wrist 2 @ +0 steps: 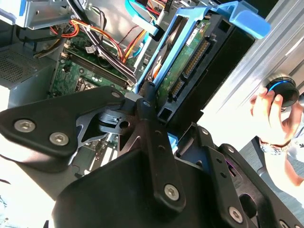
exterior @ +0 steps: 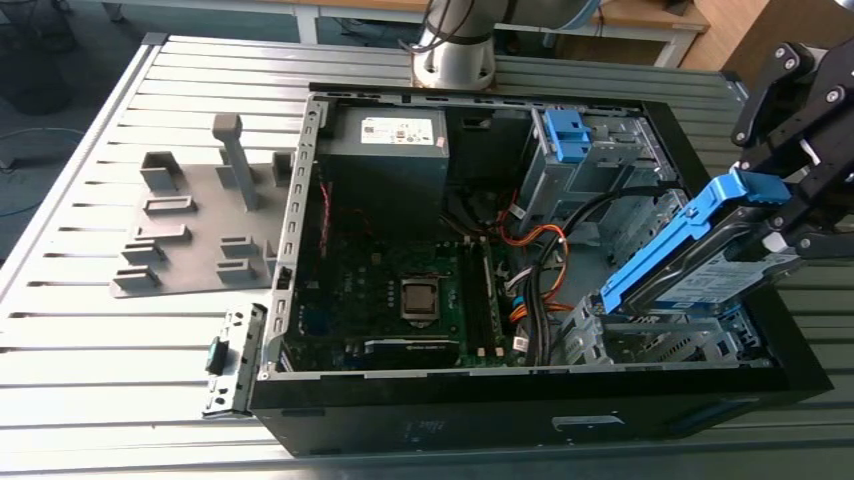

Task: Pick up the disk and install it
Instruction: 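Insert the disk into the insertion slot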

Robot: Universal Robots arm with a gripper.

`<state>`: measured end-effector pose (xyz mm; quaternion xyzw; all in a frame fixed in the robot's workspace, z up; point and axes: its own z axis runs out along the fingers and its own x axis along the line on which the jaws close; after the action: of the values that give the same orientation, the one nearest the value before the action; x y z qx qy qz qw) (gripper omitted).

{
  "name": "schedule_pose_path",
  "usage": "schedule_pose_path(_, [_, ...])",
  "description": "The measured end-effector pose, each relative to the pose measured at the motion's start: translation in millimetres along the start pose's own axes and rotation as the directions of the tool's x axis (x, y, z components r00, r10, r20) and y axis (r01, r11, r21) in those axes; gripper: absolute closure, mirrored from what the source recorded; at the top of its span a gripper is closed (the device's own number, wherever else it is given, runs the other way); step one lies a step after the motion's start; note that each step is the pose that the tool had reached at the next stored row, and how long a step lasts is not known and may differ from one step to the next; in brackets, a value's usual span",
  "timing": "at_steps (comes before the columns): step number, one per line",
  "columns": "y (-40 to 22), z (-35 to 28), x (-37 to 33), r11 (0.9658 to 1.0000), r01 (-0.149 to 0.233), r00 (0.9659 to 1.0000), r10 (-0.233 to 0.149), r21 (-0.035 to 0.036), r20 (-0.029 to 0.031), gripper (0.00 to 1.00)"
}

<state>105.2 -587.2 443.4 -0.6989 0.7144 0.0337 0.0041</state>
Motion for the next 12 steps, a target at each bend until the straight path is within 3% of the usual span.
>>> schedule_pose_path(6, [-0.4, 0.0, 0.0, 1.0000, 0.000, 1.0000, 0.000, 0.0000, 0.0000, 0.63])
schedule_pose_path(12, [-4.6, 1.9, -0.2, 1.0000, 0.000, 1.0000, 0.000, 0.0000, 0.0000, 0.63])
